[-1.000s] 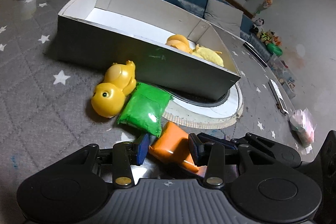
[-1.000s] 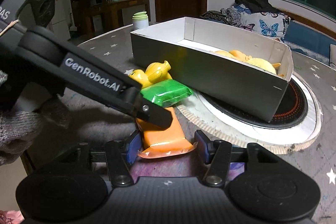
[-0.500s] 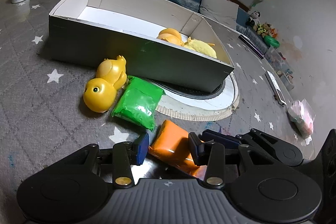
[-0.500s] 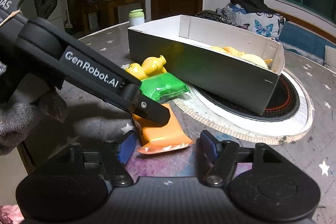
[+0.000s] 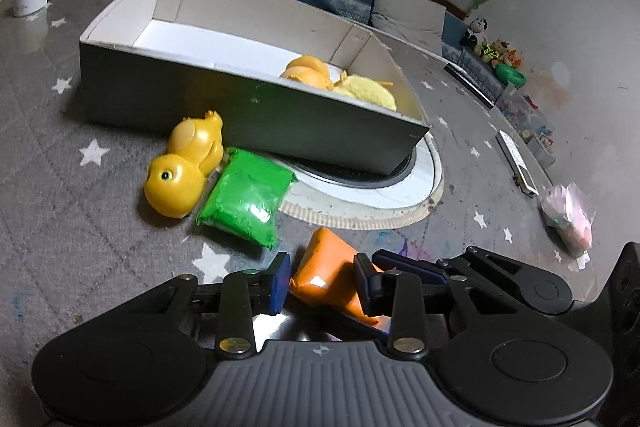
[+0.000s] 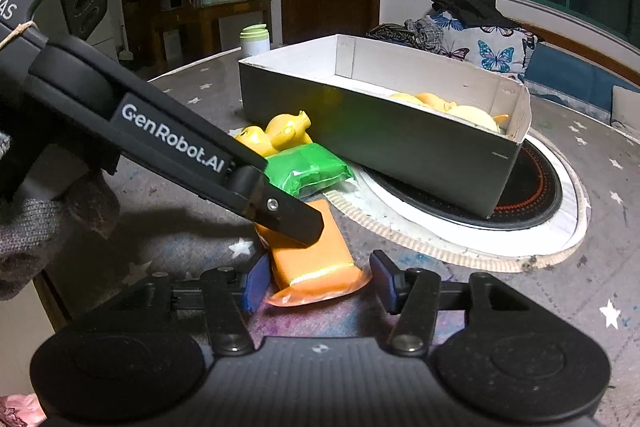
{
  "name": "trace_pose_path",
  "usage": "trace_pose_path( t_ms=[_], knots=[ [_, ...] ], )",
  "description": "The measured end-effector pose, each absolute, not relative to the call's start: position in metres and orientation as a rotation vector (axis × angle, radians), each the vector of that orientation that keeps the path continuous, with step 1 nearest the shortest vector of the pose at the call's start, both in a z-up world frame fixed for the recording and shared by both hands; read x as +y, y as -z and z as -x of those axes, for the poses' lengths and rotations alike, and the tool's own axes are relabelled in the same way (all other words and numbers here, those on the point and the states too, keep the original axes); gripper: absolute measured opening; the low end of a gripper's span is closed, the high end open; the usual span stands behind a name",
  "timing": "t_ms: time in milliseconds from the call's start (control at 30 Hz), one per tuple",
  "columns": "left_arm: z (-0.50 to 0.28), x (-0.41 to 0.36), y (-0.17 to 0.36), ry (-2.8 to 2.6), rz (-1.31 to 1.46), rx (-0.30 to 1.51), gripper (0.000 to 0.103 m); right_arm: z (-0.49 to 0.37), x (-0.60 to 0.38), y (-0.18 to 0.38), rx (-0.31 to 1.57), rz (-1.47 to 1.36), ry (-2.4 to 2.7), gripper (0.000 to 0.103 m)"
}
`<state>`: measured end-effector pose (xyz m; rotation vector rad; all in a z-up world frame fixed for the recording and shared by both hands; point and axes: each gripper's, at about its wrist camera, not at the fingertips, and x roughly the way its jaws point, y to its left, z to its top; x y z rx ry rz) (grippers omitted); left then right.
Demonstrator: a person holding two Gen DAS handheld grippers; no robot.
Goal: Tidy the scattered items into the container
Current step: 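Lift the orange sponge with both grippers into the box and release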
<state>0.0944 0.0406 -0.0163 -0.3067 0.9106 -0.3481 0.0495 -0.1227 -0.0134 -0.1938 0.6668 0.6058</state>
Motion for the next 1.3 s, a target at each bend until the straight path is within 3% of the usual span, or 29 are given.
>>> trace_pose_path(
  t_ms=[700,1200,1300],
  knots=[
    [-0.151,0.045,-0.046,0.339,0.361,0.695,0.035,-0.101,-0.119,-0.045,0.451,0.215,-0.541,0.053],
    [-0.209,0.048,-0.029,0.311,0.416,0.709,0.035,-0.174,-0.123,-0.024,0.488,0.183,-0.459,0.055],
    [-0.203,0.05,-0.029,0.306,0.412,0.705,0.035,-0.17,-0.126,-0.025,0.477,0.18,-0.454,0.061]
  ],
)
